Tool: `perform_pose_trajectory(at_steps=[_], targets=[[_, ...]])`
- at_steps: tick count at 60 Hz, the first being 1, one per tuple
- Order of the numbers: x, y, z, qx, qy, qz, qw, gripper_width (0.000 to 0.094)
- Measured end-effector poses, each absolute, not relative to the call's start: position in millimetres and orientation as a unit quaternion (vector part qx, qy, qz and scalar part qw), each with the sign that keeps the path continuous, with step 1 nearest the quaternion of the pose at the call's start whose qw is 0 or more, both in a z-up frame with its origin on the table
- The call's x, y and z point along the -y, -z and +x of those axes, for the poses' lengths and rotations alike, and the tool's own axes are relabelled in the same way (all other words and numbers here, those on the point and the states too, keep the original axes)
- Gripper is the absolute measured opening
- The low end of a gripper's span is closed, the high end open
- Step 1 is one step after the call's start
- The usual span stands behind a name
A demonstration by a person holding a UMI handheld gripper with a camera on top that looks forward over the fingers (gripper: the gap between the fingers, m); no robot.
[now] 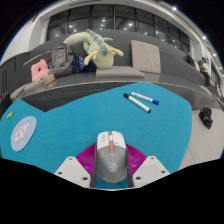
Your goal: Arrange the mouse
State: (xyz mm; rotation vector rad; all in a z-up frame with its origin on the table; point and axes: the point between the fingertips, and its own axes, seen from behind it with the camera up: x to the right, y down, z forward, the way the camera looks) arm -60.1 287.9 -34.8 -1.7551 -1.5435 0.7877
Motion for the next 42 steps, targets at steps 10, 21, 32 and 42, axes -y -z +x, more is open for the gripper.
perform_pose_trajectory(at_steps=[10,21,32,42], targets=[[-265.9,4.5,-57.1,0.563,-0.333,-0.691,0.306,0.0346],[-194.5,-114.7,-62.7,0.566,-0.381,-0.642,0.349,0.0347],[-59.4,-146.5,-80.2,0.598,-0.411,-0.601,0.336,0.0348],[38.3,-88.3,-97.3,0.621,-0.408,-0.605,0.284,0.0346]])
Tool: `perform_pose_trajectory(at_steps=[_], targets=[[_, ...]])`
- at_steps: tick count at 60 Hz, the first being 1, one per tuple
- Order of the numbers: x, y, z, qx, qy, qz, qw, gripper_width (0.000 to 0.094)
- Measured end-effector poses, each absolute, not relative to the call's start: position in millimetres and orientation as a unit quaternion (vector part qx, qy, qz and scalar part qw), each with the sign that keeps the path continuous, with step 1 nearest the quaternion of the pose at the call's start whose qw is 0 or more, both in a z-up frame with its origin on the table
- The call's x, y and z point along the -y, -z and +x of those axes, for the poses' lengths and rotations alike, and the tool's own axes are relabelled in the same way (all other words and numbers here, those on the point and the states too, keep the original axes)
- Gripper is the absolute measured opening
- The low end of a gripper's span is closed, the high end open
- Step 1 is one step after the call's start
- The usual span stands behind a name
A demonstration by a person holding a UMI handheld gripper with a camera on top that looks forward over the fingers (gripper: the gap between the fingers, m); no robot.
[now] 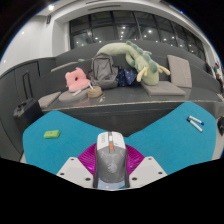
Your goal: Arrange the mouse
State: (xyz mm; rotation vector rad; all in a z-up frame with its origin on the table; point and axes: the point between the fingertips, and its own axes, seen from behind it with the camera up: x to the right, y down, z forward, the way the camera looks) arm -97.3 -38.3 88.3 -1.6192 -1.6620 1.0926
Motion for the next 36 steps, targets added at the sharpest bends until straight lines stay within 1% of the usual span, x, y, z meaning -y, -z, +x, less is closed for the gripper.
perform_pose_trajectory(at_steps=[8,15,17,21,25,31,33,36], targets=[[67.7,-47.7,-115.6,0.634,-0.385,-0.599,0.3,0.0346],[85.0,-9.7,-116.9,0.641,-0.368,-0.615,0.275,0.0345],[84.4,-1.7,-117.4,0.642,-0.36,-0.618,0.276,0.0347],[77.1,9.8,-122.1,0.641,-0.342,-0.621,0.295,0.0347],[72.9,17.8,-122.5,0.637,-0.341,-0.623,0.298,0.0391],[76.4,16.9,-124.1,0.633,-0.345,-0.625,0.3,0.0541],[77.4,15.4,-121.4,0.632,-0.345,-0.627,0.299,0.0666],[74.8,6.9,-118.5,0.624,-0.345,-0.63,0.306,0.088]])
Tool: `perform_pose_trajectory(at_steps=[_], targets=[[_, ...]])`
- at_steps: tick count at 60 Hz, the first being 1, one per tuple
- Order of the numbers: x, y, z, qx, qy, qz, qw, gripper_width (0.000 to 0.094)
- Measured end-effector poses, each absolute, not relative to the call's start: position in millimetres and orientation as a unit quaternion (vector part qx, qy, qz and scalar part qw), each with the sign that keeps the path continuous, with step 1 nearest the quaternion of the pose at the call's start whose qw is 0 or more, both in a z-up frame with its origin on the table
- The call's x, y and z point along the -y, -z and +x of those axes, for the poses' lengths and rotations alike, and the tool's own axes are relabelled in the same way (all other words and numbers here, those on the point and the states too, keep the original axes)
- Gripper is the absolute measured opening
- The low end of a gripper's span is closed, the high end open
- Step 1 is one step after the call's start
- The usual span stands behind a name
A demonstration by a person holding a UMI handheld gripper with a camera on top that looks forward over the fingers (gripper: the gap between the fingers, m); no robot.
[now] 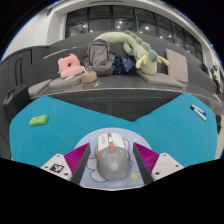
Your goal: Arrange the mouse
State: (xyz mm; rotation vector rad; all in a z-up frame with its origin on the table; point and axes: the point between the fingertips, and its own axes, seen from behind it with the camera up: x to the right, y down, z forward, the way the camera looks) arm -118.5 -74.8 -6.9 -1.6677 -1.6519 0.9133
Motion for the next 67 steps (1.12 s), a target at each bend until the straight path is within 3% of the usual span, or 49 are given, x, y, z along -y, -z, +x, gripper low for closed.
perform_pose_trajectory(at_steps=[2,22,43,54,67], targets=[[72.0,-1.1,-114.2,0.617,-0.348,-0.632,0.314,0.0831],[77.1,-83.5,55.5,0.617,-0.385,-0.609,0.316,0.0852],[27.5,-102.0,230.6,0.587,-0.38,-0.599,0.39,0.0851],[11.4,-107.8,260.6,0.583,-0.376,-0.583,0.423,0.0847],[19.2,-112.6,275.4,0.579,-0.396,-0.582,0.412,0.0848]])
